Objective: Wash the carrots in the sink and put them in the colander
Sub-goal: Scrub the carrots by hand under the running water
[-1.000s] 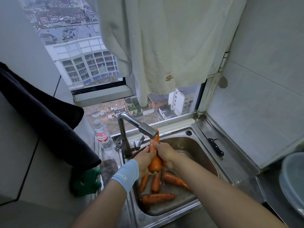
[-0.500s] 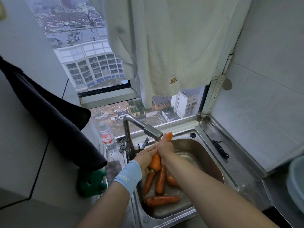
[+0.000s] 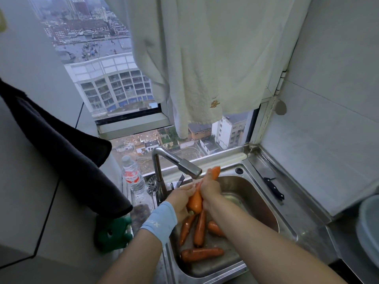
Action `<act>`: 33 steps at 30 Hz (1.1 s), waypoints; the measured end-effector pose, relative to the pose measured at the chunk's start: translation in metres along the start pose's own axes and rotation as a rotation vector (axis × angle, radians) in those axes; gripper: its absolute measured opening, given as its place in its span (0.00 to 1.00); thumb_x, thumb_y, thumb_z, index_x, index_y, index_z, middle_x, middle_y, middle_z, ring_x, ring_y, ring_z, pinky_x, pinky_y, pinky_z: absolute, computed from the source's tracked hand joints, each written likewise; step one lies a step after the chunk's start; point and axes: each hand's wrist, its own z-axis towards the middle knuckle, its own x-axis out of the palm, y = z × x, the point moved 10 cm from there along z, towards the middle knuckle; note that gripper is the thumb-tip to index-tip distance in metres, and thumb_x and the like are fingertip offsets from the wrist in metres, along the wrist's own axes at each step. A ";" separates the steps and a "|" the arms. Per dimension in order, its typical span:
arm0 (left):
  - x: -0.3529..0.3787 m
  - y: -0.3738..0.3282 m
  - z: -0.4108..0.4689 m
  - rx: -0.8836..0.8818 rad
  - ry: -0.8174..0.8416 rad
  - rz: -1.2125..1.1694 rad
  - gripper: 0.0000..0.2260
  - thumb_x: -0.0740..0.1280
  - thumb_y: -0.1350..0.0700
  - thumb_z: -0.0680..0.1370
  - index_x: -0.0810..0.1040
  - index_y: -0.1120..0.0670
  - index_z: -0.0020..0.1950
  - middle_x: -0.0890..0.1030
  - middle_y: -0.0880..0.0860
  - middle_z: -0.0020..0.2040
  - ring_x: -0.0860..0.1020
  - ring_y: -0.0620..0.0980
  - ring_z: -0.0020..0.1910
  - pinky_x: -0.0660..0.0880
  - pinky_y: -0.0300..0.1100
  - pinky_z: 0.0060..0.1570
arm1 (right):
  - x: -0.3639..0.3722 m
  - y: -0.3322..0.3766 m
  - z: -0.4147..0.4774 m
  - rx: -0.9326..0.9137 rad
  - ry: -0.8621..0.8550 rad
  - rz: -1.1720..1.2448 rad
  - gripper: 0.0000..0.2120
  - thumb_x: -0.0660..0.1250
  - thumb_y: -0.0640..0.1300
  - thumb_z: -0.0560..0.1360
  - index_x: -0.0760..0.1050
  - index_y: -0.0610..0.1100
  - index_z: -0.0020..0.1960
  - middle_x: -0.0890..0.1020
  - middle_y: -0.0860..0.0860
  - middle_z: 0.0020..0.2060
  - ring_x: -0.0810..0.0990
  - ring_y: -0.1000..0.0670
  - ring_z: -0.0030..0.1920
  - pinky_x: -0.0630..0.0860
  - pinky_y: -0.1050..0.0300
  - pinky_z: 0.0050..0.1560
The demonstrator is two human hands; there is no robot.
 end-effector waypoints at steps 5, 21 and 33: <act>0.011 0.004 0.007 0.010 0.109 0.142 0.14 0.69 0.58 0.79 0.79 0.51 0.64 0.81 0.64 0.60 0.78 0.60 0.54 0.80 0.53 0.55 | -0.001 -0.006 0.005 0.116 -0.023 0.161 0.38 0.46 0.65 0.84 0.69 0.34 0.73 0.77 0.38 0.66 0.76 0.36 0.67 0.72 0.41 0.69; -0.012 -0.012 0.008 -0.044 -0.107 0.361 0.19 0.57 0.37 0.80 0.70 0.53 0.48 0.72 0.56 0.32 0.66 0.49 0.22 0.63 0.34 0.28 | 0.015 -0.006 0.011 0.062 0.086 -0.069 0.28 0.60 0.63 0.81 0.74 0.38 0.64 0.82 0.40 0.57 0.83 0.37 0.53 0.84 0.45 0.47; -0.023 -0.017 0.008 0.158 -0.198 0.315 0.17 0.56 0.39 0.82 0.74 0.50 0.57 0.69 0.51 0.28 0.65 0.47 0.21 0.62 0.33 0.22 | 0.008 -0.008 0.015 0.082 0.211 0.202 0.21 0.72 0.47 0.79 0.73 0.38 0.66 0.83 0.38 0.56 0.85 0.39 0.54 0.85 0.49 0.40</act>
